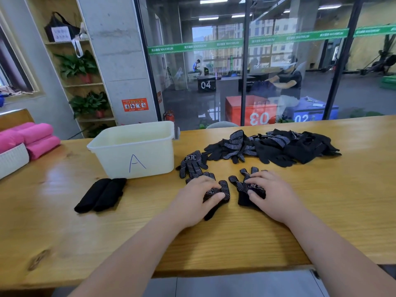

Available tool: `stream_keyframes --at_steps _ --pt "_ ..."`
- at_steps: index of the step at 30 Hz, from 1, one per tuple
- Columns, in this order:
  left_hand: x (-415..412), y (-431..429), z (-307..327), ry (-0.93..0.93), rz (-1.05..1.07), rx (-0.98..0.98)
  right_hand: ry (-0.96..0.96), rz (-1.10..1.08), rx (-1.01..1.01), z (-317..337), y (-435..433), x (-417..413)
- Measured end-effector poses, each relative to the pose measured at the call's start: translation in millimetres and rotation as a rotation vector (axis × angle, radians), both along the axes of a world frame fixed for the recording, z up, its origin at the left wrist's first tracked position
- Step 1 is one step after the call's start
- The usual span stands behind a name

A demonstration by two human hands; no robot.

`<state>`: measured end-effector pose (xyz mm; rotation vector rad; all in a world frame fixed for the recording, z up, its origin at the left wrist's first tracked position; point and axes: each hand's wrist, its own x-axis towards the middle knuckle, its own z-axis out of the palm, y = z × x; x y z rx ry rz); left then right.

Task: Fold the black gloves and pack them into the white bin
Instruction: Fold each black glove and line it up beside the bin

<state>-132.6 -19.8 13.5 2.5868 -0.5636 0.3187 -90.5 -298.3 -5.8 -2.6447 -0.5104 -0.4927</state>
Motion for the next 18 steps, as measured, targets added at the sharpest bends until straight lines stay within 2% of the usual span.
stream_keyframes --at_steps 3,7,9,13,18 --pt "-5 1 -4 0.09 -0.007 0.033 0.071 0.017 -0.054 1 0 0" --pt "-8 6 -6 0.07 0.017 -0.053 0.042 0.074 0.059 3 -2 -3" --pt "-7 11 -11 0.018 0.042 0.03 0.029 0.087 0.069 2 -3 -3" --pt "-11 16 -16 0.169 0.017 0.233 0.127 0.106 -0.079 3 -1 1" --pt "-23 21 -1 0.263 0.013 0.41 0.163 0.152 -0.018 6 -3 -3"
